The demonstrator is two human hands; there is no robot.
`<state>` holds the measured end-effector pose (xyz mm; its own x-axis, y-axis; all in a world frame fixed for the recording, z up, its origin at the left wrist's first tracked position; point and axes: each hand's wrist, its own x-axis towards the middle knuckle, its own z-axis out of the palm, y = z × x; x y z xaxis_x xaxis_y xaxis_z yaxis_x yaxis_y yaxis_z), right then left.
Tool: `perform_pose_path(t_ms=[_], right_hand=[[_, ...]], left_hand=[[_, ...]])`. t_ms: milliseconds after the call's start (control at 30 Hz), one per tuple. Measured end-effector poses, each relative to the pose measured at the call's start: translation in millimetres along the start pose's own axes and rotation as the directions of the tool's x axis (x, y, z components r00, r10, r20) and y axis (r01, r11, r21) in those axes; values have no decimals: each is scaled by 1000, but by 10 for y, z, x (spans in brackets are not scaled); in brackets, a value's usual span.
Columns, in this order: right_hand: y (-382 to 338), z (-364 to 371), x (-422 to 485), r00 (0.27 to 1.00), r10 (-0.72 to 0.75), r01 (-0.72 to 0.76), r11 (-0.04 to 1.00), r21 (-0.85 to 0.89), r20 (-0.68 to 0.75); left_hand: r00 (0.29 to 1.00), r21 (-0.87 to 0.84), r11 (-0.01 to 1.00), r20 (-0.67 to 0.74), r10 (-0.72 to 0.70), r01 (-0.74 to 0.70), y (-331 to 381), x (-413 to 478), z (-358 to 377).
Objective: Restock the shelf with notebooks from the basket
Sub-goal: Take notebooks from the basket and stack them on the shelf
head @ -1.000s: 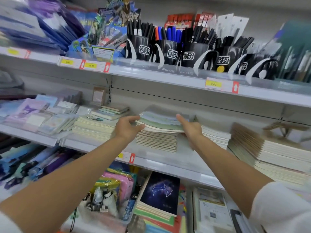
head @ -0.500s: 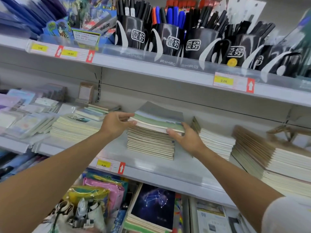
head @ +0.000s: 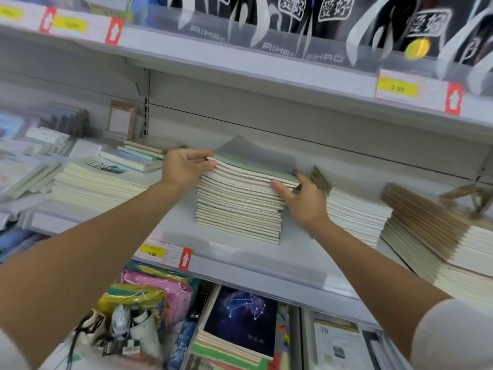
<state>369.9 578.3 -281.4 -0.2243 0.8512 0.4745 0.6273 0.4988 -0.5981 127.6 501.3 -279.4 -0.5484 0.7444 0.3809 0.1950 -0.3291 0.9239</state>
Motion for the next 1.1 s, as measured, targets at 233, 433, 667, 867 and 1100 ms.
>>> perform_pose_path(t_ms=[233, 433, 667, 867, 1100], right_hand=[[41, 159, 15, 1000, 12, -14, 996, -90, -28], [-3, 195, -6, 993, 100, -105, 991, 80, 70], [-58, 66, 7, 996, 31, -22, 995, -102, 87], [-280, 88, -191, 936, -320, 261, 912, -318, -150], [-923, 608, -903, 887, -462, 462, 887, 6, -19]], left_hand=[[998, -64, 998, -58, -7, 4, -82, -29, 52], [1000, -124, 992, -7, -12, 11, -72, -109, 106], [992, -44, 997, 110, -64, 69, 42, -221, 39], [997, 152, 987, -65, -46, 56, 124, -508, -250], [968, 416, 877, -174, -183, 241, 25, -1213, -1061]])
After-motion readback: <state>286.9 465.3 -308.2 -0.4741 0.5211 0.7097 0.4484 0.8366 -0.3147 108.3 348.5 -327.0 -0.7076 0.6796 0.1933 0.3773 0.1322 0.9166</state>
